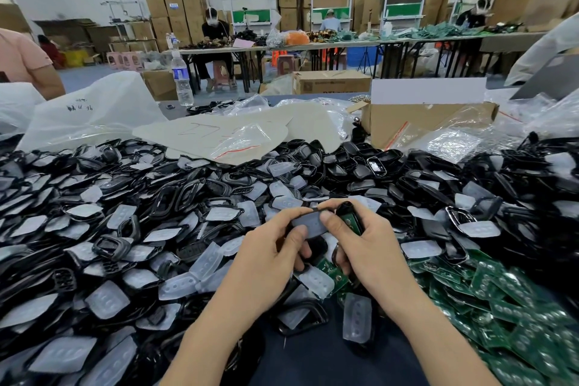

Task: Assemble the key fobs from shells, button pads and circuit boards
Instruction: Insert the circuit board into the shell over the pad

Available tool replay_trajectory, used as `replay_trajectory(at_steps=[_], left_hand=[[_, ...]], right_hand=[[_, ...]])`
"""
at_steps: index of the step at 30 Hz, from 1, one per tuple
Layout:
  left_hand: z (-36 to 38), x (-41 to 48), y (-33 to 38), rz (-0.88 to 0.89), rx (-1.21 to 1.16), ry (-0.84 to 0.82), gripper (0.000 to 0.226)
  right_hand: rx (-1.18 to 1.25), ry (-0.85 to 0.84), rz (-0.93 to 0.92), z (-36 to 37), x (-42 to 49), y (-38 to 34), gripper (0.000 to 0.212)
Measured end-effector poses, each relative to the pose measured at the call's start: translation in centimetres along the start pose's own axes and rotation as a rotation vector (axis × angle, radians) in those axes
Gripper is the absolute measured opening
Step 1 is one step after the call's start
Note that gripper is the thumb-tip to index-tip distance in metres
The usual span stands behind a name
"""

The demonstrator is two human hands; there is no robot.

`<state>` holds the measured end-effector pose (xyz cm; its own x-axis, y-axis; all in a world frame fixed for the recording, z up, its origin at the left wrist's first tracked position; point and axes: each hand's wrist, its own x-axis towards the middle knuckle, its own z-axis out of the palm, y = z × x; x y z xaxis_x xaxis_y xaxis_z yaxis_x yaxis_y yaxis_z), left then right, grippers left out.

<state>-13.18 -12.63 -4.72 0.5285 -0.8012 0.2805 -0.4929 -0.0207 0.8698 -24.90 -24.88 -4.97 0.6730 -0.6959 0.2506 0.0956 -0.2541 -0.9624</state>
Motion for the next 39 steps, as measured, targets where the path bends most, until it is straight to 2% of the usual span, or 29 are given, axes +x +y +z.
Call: replay_trajectory(at_steps=[6, 13, 17, 20, 23, 30, 35, 39], left_hand=[[0.00, -0.17, -0.15, -0.012, -0.035, -0.050, 0.031], [0.16, -0.01, -0.46, 0.025, 0.102, 0.064, 0.032], [0.48, 0.10, -0.46, -0.041, -0.053, 0.109, 0.025], [0.45, 0.35, -0.13, -0.085, -0.224, 0.163, 0.023], [0.24, 0.48, 0.01, -0.117, -0.342, 0.172, 0.017], [0.35, 0.46, -0.15, -0.107, -0.421, 0.165, 0.014], [0.56, 0.49, 0.21, -0.085, -0.432, 0.170, 0.027], [0.31, 0.44, 0.23, -0.088, -0.472, 0.190, 0.025]], right_hand=[[-0.115, 0.024, -0.053, -0.09, -0.02, 0.50, 0.008], [-0.125, -0.042, -0.035, 0.06, -0.07, 0.20, 0.011], [0.043, -0.020, 0.045, -0.03, 0.12, -0.21, 0.010], [0.132, 0.008, 0.118, -0.08, 0.18, -0.23, 0.026], [0.120, -0.014, 0.164, -0.04, 0.05, 0.06, 0.018], [0.193, -0.042, 0.161, -0.12, 0.36, -0.11, 0.008], [0.353, -0.007, 0.146, -0.23, 0.52, -0.31, 0.035], [0.412, 0.036, 0.134, -0.40, 0.55, -0.30, 0.034]])
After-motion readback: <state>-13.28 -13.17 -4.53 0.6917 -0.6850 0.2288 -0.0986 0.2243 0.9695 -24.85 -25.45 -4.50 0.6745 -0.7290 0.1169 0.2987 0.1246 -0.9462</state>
